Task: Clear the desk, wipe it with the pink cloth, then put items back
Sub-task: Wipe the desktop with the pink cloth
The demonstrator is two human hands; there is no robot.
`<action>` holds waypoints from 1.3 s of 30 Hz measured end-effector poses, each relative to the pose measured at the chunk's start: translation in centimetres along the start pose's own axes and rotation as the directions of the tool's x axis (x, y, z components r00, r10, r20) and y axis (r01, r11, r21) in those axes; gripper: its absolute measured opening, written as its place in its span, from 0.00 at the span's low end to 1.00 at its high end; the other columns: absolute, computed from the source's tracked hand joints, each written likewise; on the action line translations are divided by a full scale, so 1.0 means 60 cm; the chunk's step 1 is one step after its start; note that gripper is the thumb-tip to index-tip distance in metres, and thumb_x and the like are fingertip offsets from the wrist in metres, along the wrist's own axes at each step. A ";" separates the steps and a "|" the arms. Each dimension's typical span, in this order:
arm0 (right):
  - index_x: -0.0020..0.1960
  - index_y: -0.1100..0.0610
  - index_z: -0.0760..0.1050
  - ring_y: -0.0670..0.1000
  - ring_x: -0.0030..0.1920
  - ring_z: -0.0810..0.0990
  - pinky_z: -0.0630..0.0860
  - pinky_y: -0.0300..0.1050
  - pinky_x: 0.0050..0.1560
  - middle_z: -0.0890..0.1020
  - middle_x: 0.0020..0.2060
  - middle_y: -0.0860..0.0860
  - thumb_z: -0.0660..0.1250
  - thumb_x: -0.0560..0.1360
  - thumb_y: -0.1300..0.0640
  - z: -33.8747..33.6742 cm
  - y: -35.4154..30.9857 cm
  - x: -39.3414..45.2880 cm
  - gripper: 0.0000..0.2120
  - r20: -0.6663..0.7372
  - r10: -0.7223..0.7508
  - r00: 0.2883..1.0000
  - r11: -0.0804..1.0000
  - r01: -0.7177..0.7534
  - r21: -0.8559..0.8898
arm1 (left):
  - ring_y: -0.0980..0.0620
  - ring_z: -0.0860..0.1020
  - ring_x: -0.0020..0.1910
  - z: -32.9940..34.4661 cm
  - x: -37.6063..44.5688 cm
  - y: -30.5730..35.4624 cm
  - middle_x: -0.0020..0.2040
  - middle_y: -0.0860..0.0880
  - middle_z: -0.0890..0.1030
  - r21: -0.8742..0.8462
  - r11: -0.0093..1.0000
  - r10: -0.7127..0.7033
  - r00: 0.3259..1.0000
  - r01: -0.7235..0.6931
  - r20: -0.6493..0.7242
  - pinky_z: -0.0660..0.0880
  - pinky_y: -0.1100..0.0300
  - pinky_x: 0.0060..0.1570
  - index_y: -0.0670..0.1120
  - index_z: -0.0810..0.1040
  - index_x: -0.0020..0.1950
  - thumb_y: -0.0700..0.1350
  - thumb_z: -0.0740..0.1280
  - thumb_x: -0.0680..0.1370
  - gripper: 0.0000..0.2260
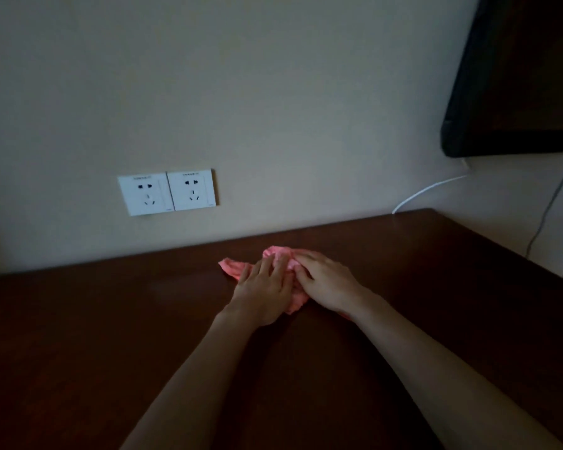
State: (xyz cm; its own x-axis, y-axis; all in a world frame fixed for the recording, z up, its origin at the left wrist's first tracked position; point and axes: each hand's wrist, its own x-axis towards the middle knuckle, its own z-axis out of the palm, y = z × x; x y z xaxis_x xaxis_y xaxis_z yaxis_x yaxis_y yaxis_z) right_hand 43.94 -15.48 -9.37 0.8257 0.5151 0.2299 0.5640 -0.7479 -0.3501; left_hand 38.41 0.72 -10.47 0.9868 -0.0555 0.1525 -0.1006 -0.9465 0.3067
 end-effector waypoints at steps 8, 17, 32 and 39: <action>0.77 0.46 0.69 0.44 0.75 0.68 0.66 0.45 0.74 0.71 0.75 0.42 0.60 0.84 0.48 -0.065 -0.051 -0.347 0.21 -0.017 -0.082 0.996 0.995 0.083 0.055 | 0.43 0.55 0.80 -0.003 -0.324 0.166 0.82 0.43 0.57 0.007 0.997 0.074 0.996 -0.074 0.041 0.49 0.47 0.78 0.47 0.53 0.83 0.56 0.48 0.86 0.27; 0.75 0.48 0.72 0.42 0.72 0.72 0.69 0.45 0.73 0.75 0.73 0.43 0.60 0.84 0.48 -0.132 -0.015 -0.593 0.20 -0.069 -0.076 0.995 0.997 0.076 0.002 | 0.40 0.56 0.79 0.034 -0.472 0.329 0.81 0.42 0.58 0.015 0.982 0.189 0.979 -0.190 0.075 0.52 0.44 0.77 0.46 0.54 0.82 0.58 0.48 0.85 0.28; 0.76 0.45 0.68 0.47 0.72 0.71 0.67 0.47 0.71 0.73 0.73 0.44 0.50 0.87 0.48 -0.152 0.266 -0.239 0.20 -0.086 0.233 0.969 0.971 -0.237 -0.038 | 0.44 0.45 0.82 0.117 0.052 0.346 0.84 0.46 0.46 0.128 0.961 0.214 0.954 -0.244 0.211 0.44 0.38 0.78 0.55 0.44 0.83 0.60 0.45 0.84 0.28; 0.73 0.52 0.71 0.61 0.68 0.76 0.71 0.54 0.65 0.75 0.72 0.57 0.53 0.84 0.51 -0.159 0.293 0.046 0.20 0.048 0.320 0.946 0.923 -0.300 -0.239 | 0.46 0.51 0.81 0.039 0.190 0.143 0.83 0.51 0.53 0.185 0.966 0.141 0.967 -0.181 0.211 0.51 0.40 0.78 0.67 0.47 0.80 0.77 0.39 0.69 0.40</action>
State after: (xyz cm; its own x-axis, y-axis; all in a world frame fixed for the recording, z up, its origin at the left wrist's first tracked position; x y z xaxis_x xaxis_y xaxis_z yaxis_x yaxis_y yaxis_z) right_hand 56.21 -31.21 -6.26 0.9614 0.2682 0.0622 0.2751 -0.9453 -0.1751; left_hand 49.07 -8.76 -8.32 0.9671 -0.2541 -0.0081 -0.2523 -0.9630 0.0949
